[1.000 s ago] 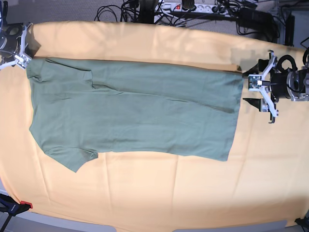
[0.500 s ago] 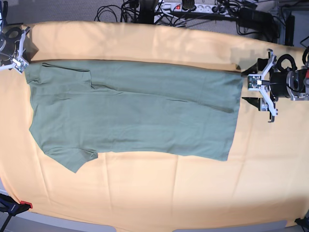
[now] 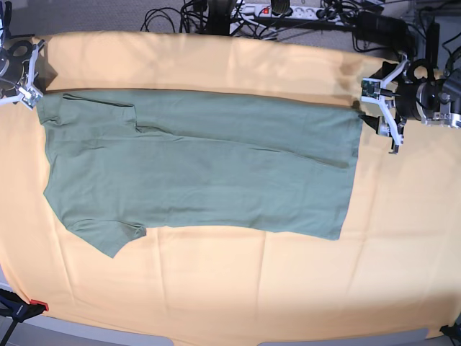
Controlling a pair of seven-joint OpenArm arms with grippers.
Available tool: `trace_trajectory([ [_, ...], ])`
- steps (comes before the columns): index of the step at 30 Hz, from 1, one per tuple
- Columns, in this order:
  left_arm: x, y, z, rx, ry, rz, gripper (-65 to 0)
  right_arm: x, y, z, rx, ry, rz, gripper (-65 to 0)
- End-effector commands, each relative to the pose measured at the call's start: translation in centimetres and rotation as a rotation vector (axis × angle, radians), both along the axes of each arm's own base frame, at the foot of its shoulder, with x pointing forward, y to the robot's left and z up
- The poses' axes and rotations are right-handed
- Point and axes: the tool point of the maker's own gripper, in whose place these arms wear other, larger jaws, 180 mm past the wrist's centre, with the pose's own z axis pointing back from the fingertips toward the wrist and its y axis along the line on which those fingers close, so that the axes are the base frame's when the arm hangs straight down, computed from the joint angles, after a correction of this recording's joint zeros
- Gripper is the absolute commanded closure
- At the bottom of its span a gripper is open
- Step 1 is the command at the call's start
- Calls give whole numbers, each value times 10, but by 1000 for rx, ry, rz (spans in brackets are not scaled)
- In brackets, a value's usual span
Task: Fold the T-shirt properly
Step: 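Grasp the folded edge again with both grippers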
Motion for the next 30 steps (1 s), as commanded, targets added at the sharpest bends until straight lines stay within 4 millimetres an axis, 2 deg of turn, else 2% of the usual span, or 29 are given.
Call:
trace_trajectory([
  [1,8,3,9,1,-31,-2,-377,8,-5,9,-27,-21,11,0],
  [5,10,2,8,-23,-43,-23,-377,9,-4,10,-26,-23,13,0],
  [11,22,2,-6,-45,-70,20,-377,10,-2,11,-28,-26,19,0],
  [16,23,-1,-12,-60,-73,19,-377,10,-2,11,-28,-26,19,0],
  [22,25,-8,-16,-79,-80,14,-377,10,-2,11,-27,-26,19,0],
  [30,42,-11,-15,-74,-185,23,-355,10,-2,11,-27,-26,19,0],
])
